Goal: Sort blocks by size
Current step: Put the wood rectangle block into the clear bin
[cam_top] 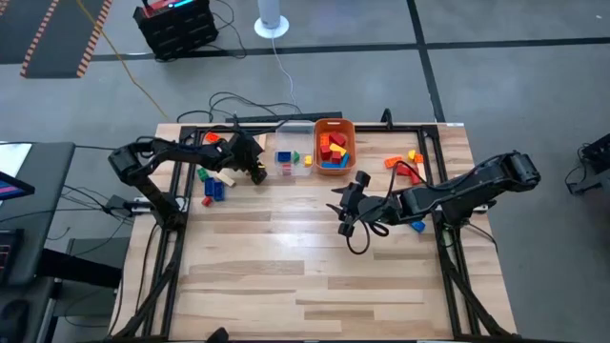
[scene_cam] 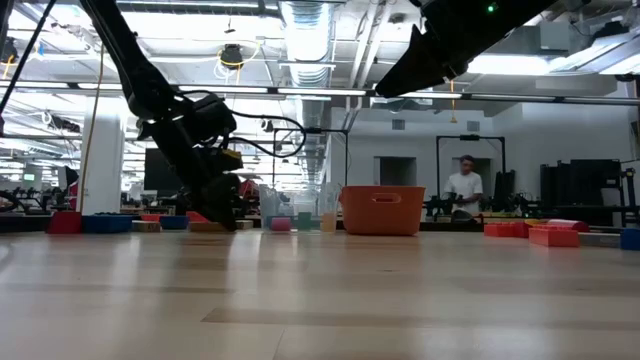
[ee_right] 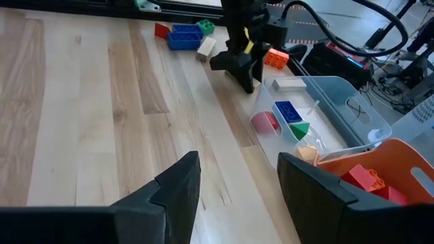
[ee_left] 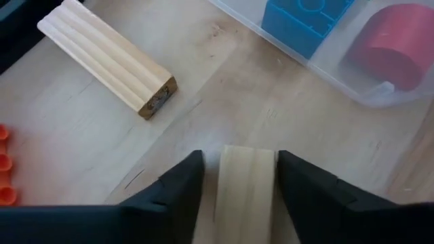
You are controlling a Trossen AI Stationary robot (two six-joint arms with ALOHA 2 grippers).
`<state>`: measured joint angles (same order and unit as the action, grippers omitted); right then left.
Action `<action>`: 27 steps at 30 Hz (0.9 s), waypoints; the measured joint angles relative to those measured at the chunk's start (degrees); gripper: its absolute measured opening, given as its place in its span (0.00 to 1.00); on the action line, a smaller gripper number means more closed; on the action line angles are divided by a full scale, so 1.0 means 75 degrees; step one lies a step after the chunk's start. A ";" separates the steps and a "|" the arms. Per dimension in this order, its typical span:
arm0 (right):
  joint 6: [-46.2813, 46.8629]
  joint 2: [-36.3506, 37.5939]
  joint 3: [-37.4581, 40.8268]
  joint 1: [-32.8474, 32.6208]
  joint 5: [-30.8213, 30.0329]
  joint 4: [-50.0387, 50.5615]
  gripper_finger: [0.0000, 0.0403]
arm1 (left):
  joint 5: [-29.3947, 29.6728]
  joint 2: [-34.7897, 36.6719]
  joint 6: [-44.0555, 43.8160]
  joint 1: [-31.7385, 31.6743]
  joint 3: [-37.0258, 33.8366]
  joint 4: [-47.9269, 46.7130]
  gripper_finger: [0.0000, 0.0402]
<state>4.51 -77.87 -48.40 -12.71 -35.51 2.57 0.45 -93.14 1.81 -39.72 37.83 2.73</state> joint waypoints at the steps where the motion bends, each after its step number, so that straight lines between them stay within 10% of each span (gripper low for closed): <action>1: 0.0007 0.0000 0.0000 0.0000 0.0000 0.0002 0.56 | -0.0003 0.0003 0.0006 0.0016 0.0006 -0.0048 0.39; 5: 0.0052 0.0000 0.0000 0.0000 0.0000 0.0005 0.56 | -0.0005 0.0001 0.0094 0.0081 0.0006 -0.0323 0.24; 27: 0.0020 0.0000 0.0000 0.0169 -0.0055 0.0061 0.56 | -0.2452 0.2021 -0.0725 0.1253 0.0963 -0.2780 0.24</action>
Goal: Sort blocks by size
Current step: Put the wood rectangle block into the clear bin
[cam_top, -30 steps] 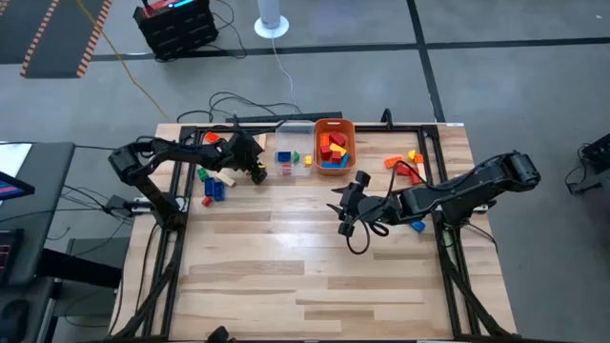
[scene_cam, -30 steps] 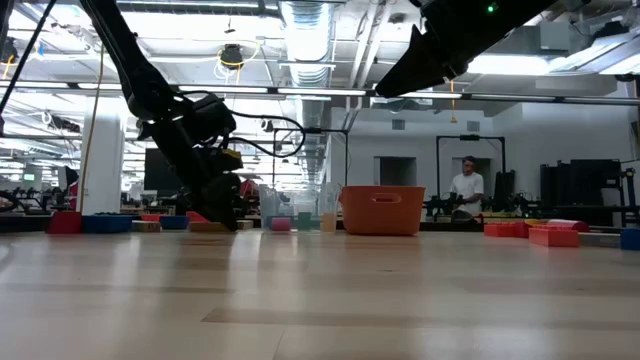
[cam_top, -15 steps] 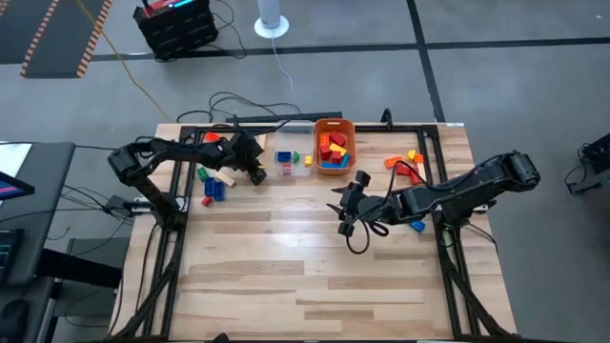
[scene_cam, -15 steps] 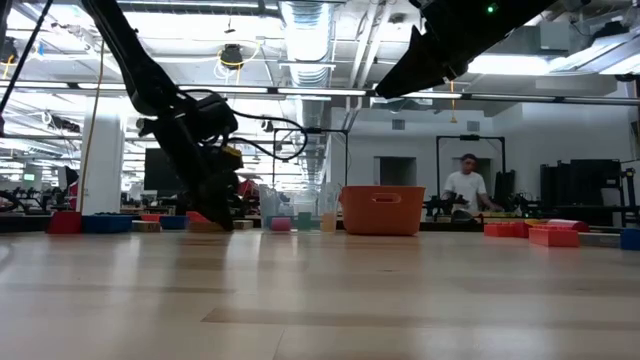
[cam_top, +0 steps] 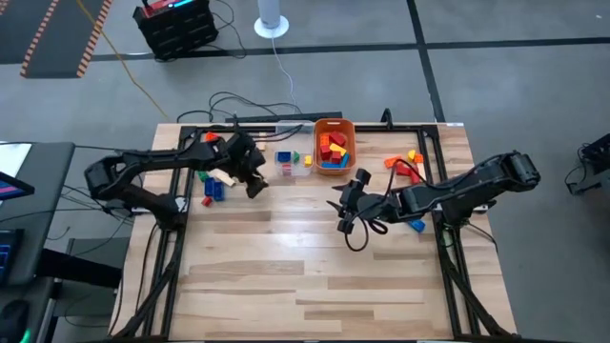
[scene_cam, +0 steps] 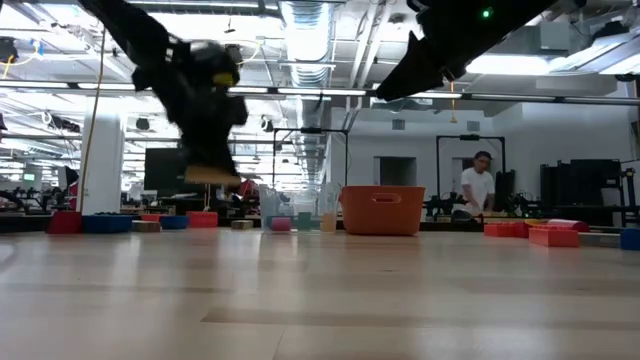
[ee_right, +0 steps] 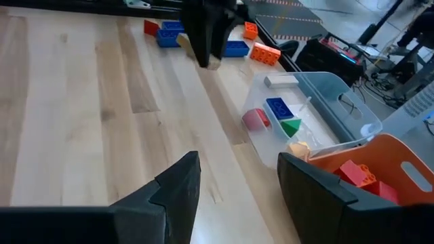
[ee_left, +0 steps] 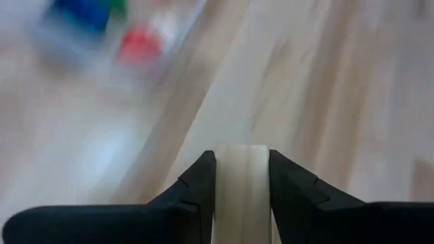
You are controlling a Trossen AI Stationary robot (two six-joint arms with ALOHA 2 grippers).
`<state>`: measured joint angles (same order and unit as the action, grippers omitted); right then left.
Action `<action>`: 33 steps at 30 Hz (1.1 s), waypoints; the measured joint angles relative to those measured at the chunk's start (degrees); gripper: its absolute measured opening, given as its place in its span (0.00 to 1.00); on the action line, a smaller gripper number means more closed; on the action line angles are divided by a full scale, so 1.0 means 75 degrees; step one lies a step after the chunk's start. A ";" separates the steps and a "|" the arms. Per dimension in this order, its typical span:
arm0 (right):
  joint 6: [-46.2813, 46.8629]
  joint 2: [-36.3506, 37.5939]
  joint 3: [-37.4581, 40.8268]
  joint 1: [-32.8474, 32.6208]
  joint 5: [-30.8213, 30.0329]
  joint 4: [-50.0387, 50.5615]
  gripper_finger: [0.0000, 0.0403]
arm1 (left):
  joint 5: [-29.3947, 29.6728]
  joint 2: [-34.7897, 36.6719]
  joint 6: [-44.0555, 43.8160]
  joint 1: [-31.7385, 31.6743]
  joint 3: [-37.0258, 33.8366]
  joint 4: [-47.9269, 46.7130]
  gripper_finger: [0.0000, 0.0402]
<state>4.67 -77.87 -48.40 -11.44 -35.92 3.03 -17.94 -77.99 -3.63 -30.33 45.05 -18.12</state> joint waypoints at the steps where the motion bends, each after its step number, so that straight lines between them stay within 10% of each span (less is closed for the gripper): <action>1: 0.0000 0.0000 0.0000 0.0013 0.0000 0.0005 0.56 | 0.0008 0.0045 -0.0062 0.0128 0.0068 0.0181 0.24; 28: 0.3087 0.1288 0.0000 0.0373 -0.1014 0.4170 0.56 | 0.0186 -0.5530 0.0219 0.0358 0.6323 0.2187 0.24; 33: 0.3270 0.1276 0.0000 0.0241 -0.1029 0.4258 0.56 | 0.0222 -0.6149 0.0209 0.0487 0.6842 0.2032 0.45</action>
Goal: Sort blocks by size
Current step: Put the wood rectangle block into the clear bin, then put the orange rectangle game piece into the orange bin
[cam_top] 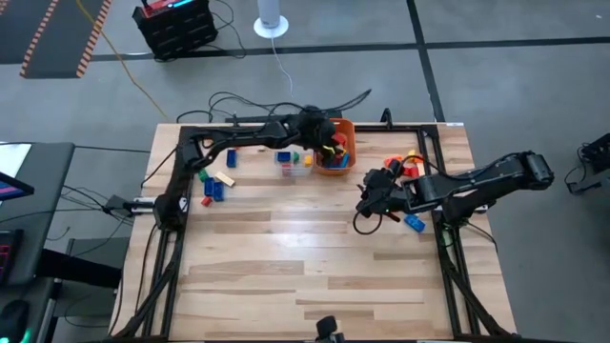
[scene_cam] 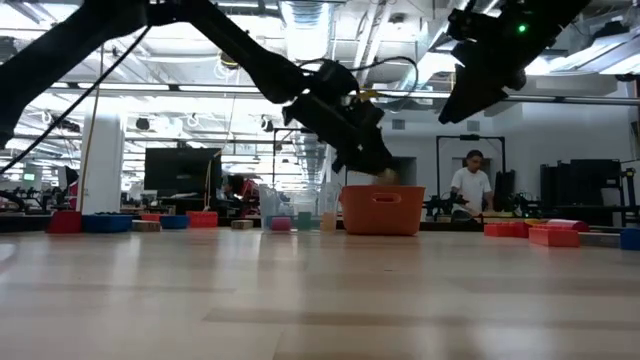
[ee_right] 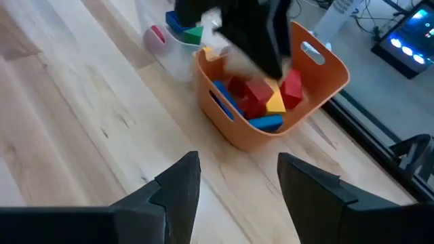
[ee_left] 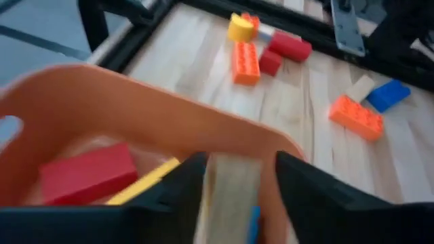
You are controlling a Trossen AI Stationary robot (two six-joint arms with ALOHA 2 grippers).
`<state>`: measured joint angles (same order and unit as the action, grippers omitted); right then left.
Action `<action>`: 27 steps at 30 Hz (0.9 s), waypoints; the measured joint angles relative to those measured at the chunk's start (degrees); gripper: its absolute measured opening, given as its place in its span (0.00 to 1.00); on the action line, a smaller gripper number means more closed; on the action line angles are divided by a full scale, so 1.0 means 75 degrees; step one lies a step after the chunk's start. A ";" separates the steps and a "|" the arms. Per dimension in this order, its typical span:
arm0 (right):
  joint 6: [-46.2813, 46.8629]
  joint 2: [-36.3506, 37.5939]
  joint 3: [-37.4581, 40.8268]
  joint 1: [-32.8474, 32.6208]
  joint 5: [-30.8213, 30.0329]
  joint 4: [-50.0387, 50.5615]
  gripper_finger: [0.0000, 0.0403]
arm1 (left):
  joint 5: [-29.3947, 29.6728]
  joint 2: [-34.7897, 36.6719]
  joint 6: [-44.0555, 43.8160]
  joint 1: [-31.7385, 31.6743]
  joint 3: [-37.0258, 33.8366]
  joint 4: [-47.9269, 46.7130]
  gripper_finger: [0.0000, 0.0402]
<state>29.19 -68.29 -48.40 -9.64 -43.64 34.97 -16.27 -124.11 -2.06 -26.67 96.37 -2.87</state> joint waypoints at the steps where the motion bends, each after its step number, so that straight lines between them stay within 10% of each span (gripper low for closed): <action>1: 0.0056 0.0000 0.0000 -0.0061 0.0000 0.0021 0.56 | -0.0003 -0.0007 0.0020 0.0008 0.0028 -0.0057 0.51; 6: 0.0852 0.0017 0.0000 -0.0371 -0.0060 0.0833 0.56 | -0.0124 0.0432 0.0486 0.0027 0.0051 -0.0669 0.68; 15: 0.3047 -0.0050 0.0000 -0.0286 0.0214 0.2702 0.56 | 0.0564 0.2208 0.1573 0.1022 -0.1534 -0.1019 0.64; 27: 0.2285 -0.0052 0.0647 0.0431 0.3428 0.2865 0.57 | 0.1623 0.5293 0.0570 0.2403 -0.5687 0.0852 0.60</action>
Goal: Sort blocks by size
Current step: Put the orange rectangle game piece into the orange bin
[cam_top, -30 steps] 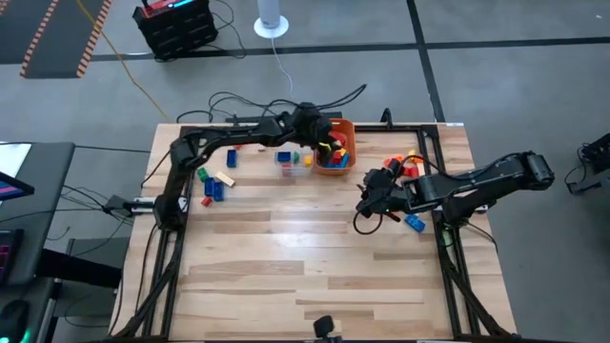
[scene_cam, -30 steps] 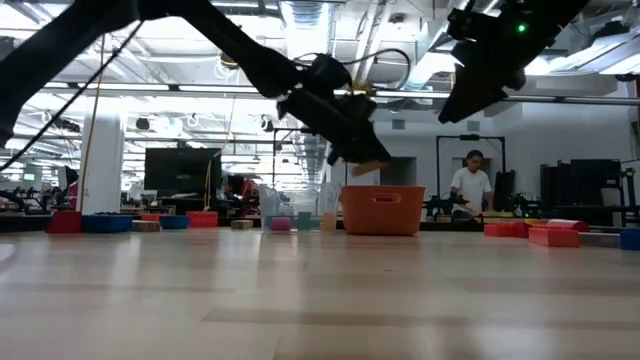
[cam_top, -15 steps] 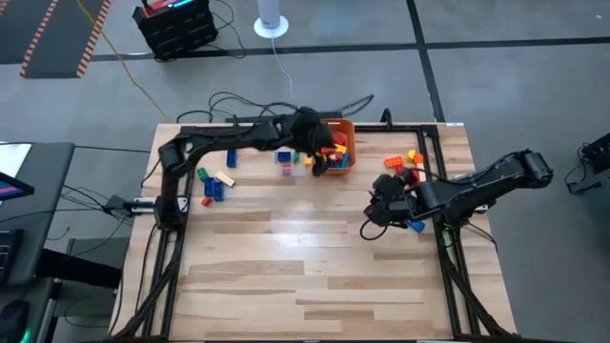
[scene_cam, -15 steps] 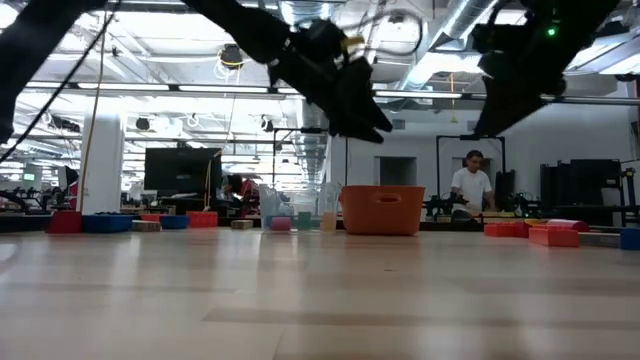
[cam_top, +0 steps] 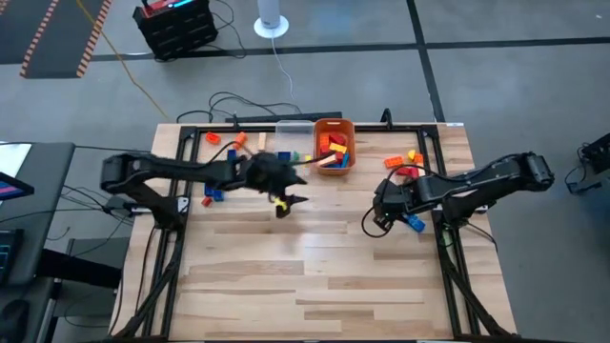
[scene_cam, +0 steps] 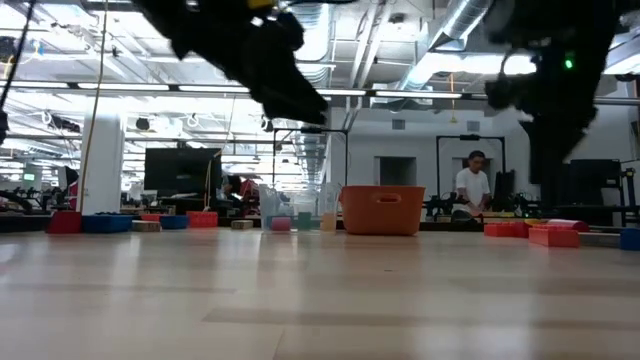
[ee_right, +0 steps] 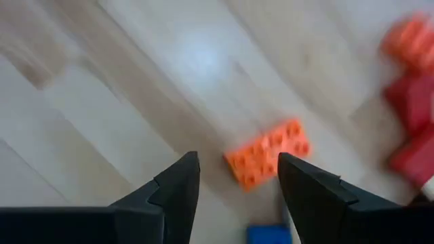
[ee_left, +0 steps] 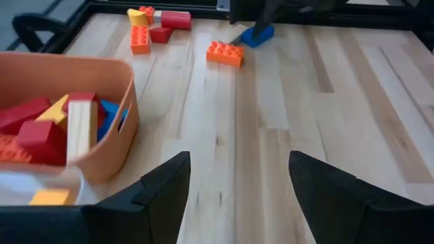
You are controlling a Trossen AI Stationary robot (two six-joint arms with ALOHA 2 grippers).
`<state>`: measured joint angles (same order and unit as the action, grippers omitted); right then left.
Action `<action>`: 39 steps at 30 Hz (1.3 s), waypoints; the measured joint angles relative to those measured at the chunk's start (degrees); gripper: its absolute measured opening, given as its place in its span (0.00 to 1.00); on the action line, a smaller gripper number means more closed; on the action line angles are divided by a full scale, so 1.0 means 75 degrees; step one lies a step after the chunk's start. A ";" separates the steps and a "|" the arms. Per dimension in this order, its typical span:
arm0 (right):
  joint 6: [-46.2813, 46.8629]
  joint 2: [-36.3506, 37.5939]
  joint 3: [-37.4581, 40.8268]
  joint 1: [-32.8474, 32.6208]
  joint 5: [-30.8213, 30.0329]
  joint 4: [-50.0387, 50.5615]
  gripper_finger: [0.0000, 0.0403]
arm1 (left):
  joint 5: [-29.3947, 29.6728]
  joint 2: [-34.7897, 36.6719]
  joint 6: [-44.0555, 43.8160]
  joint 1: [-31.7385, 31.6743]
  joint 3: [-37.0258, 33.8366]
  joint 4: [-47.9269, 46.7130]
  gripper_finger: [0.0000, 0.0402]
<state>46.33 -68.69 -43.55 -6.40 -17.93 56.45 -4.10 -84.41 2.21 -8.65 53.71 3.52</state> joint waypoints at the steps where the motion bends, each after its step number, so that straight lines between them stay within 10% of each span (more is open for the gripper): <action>1: 0.0215 0.0000 0.0130 0.0053 0.0194 -0.0005 0.57 | 0.0162 0.0190 -0.0061 0.0110 -0.0227 0.0063 0.60; 11: 0.1020 -0.0003 0.0629 0.0336 0.0667 0.0275 0.59 | 0.0605 0.1123 -0.0338 0.1085 -0.0981 0.0000 0.60; 17: -0.2553 -0.0005 0.0629 0.0471 0.0753 0.0158 0.58 | 0.0892 0.1132 -0.0028 0.1392 -0.0982 -0.0012 0.60; 23: -0.3565 -0.0630 0.0342 0.0422 0.0996 0.0018 0.58 | 0.1166 0.1132 0.0088 0.1403 -0.0982 -0.0028 0.60; 39: 0.2058 -0.2384 -0.0098 0.0572 -0.0103 0.0371 0.58 | 0.1247 0.1126 0.0103 0.1405 -0.0982 -0.0650 0.60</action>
<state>61.76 -86.56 -44.29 -2.11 -18.70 59.24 5.26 -75.96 2.98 1.89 46.35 -1.35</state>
